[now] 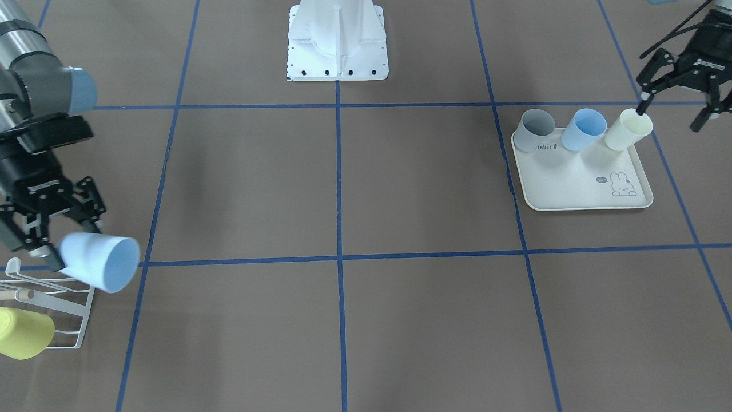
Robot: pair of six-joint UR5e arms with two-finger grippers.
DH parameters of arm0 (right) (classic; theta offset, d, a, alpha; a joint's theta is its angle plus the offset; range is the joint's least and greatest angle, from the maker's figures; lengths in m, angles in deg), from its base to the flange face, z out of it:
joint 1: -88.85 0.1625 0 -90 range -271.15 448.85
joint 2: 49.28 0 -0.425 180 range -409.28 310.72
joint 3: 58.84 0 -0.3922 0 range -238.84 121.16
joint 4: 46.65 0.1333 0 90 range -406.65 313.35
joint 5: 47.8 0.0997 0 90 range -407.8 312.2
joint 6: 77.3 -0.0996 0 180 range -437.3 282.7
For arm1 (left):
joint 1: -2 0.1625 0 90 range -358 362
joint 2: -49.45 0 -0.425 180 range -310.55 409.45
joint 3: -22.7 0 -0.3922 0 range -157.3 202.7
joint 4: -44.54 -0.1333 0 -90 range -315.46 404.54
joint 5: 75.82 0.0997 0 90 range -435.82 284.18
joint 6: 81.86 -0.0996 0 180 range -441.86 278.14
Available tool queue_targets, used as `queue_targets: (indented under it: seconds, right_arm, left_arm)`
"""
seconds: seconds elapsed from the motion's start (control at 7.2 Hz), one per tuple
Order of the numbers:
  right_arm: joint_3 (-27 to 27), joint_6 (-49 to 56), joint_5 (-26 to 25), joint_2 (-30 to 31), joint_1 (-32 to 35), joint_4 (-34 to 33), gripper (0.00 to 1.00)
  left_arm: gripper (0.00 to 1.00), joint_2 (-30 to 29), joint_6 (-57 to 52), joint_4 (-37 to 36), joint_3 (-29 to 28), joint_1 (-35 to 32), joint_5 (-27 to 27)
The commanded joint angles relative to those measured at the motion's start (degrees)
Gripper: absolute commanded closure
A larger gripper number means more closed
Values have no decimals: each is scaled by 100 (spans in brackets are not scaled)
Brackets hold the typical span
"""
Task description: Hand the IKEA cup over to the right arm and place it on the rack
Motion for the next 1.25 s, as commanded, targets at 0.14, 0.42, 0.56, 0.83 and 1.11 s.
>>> queue_targets:
  seconds: [0.14,0.42,0.56,0.83,1.11]
  right_arm:
    - [-26,3942,102,297,1453,-1008,100]
    - [-105,5422,59,235,1746,-1424,100]
    - [-349,6029,-11,61,1755,-1460,100]
    - [-929,7068,-327,-230,1747,-1417,100]
    - [-1045,7160,-695,-161,1546,-1399,100]
  left_arm:
    - [0,53,-341,31,-153,-297,-150]
    - [0,45,-314,39,-170,-297,-150]
    - [0,45,-314,48,-170,-297,-150]
    - [0,45,-297,57,-153,-297,-159]
    - [0,36,-209,66,-161,-289,-150]
